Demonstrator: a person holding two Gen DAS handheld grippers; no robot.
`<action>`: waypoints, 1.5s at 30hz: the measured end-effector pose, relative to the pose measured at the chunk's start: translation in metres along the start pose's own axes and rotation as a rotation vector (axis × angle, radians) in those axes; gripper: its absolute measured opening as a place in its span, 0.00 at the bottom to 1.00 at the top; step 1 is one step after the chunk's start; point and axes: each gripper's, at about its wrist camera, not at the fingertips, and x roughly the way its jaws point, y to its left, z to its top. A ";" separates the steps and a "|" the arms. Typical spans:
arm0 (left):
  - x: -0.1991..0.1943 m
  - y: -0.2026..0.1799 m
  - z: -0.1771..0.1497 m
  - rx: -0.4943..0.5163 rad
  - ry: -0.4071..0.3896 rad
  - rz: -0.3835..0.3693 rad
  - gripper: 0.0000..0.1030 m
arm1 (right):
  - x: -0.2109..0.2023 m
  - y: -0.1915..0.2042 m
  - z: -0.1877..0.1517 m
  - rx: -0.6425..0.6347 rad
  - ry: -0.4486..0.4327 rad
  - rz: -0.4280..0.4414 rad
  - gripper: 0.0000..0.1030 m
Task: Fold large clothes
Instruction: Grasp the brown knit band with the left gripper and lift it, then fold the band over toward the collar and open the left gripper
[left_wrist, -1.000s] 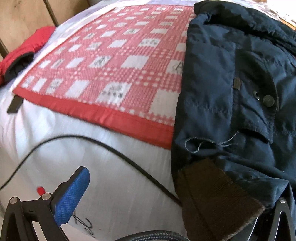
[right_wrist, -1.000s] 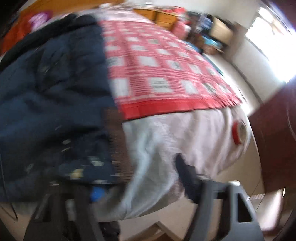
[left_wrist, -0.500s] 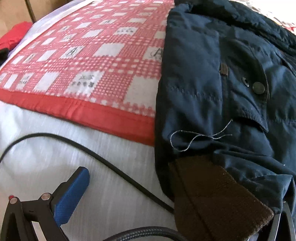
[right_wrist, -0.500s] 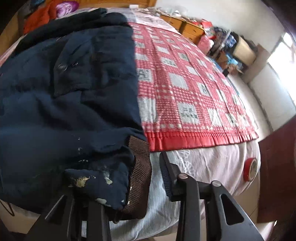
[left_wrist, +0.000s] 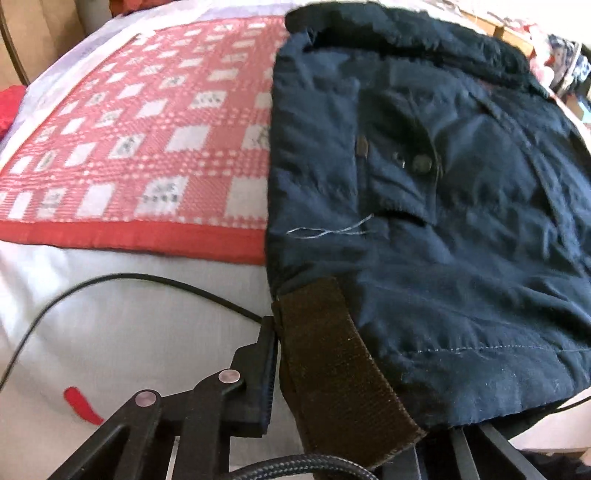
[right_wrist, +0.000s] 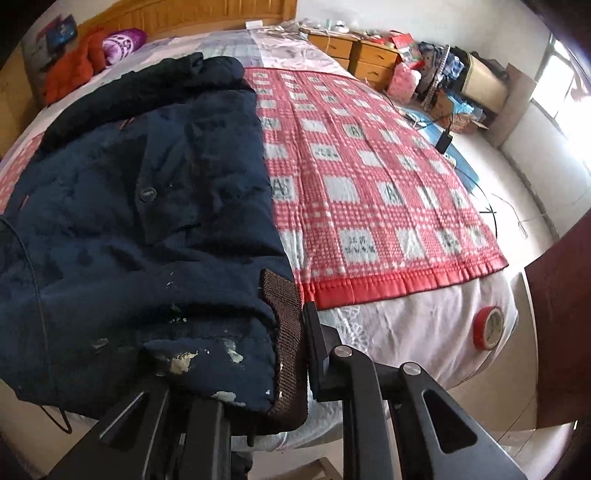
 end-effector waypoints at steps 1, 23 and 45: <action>-0.005 0.001 -0.001 0.002 0.000 -0.001 0.17 | -0.004 0.000 0.001 -0.001 0.000 0.001 0.17; -0.112 0.010 0.029 0.076 0.075 -0.070 0.15 | -0.136 -0.002 0.037 -0.095 0.094 0.032 0.16; -0.038 -0.002 0.416 0.158 0.146 -0.021 0.15 | -0.037 0.025 0.430 -0.187 0.026 0.303 0.15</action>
